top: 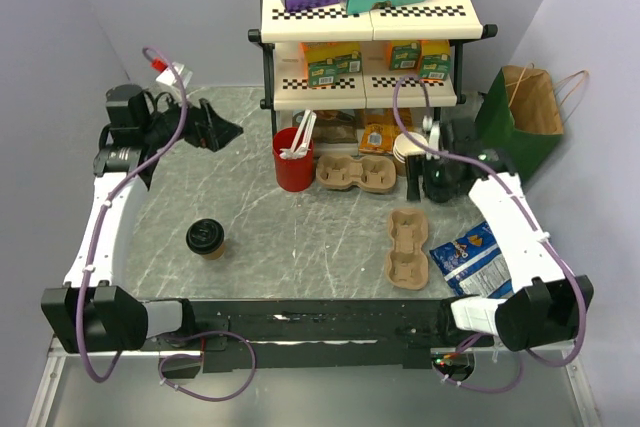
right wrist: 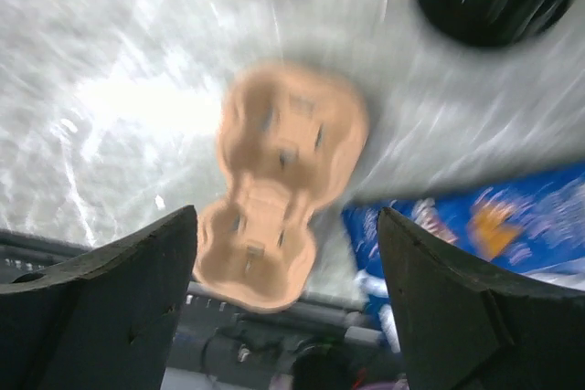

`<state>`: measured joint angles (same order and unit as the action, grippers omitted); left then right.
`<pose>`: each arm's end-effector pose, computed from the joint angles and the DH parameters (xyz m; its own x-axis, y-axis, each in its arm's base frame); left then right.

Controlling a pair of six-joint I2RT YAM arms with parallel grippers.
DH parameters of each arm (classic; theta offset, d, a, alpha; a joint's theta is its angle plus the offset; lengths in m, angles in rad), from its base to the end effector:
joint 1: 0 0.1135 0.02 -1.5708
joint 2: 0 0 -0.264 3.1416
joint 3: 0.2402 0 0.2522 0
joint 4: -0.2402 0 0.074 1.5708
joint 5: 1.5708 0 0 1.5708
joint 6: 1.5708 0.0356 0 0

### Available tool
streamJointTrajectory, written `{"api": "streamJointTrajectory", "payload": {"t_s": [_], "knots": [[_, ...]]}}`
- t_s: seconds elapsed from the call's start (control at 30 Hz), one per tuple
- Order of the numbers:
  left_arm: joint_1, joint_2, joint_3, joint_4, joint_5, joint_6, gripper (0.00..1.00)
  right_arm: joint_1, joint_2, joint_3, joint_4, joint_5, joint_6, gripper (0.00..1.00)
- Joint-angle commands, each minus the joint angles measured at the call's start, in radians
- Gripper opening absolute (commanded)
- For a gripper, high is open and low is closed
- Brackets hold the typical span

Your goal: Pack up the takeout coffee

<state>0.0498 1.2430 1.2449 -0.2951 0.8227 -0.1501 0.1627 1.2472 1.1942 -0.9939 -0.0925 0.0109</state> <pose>0.2748 -0.0124 0.3955 -0.3851 -0.1210 -0.9149 0.6163 0.7041 -0.3526 0.2349 0.0419 0.3160 -0.8566 -0.1296 -0.4994 -0.1975 0.9766 0.0854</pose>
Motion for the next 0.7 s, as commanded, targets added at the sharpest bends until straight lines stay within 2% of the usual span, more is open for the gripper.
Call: {"api": "streamJointTrajectory", "payload": {"t_s": [0.0, 0.13, 0.17, 0.33, 0.53, 0.67], "knots": [[-0.069, 0.015, 0.113, 0.068, 0.049, 0.032, 0.99, -0.008, -0.017, 0.217, 0.103, 0.02, -0.19, 0.85], [-0.082, 0.03, 0.117, 0.12, 0.072, -0.019, 0.99, -0.046, 0.014, 0.347, 0.222, 0.255, -0.262, 0.78], [-0.084, 0.029, 0.111, 0.141, 0.072, -0.026, 0.99, -0.064, 0.032, 0.367, 0.231, 0.308, -0.25, 0.74], [-0.094, -0.008, 0.074, 0.159, 0.067, -0.026, 0.99, -0.158, 0.098, 0.468, 0.227, 0.35, -0.275, 0.7], [-0.107, -0.069, 0.008, 0.157, 0.073, -0.026, 0.99, -0.262, 0.202, 0.548, 0.201, 0.382, -0.337, 0.74], [-0.107, -0.092, -0.016, 0.151, 0.07, -0.013, 0.99, -0.328, 0.285, 0.61, 0.151, 0.335, -0.367, 0.77]]}}
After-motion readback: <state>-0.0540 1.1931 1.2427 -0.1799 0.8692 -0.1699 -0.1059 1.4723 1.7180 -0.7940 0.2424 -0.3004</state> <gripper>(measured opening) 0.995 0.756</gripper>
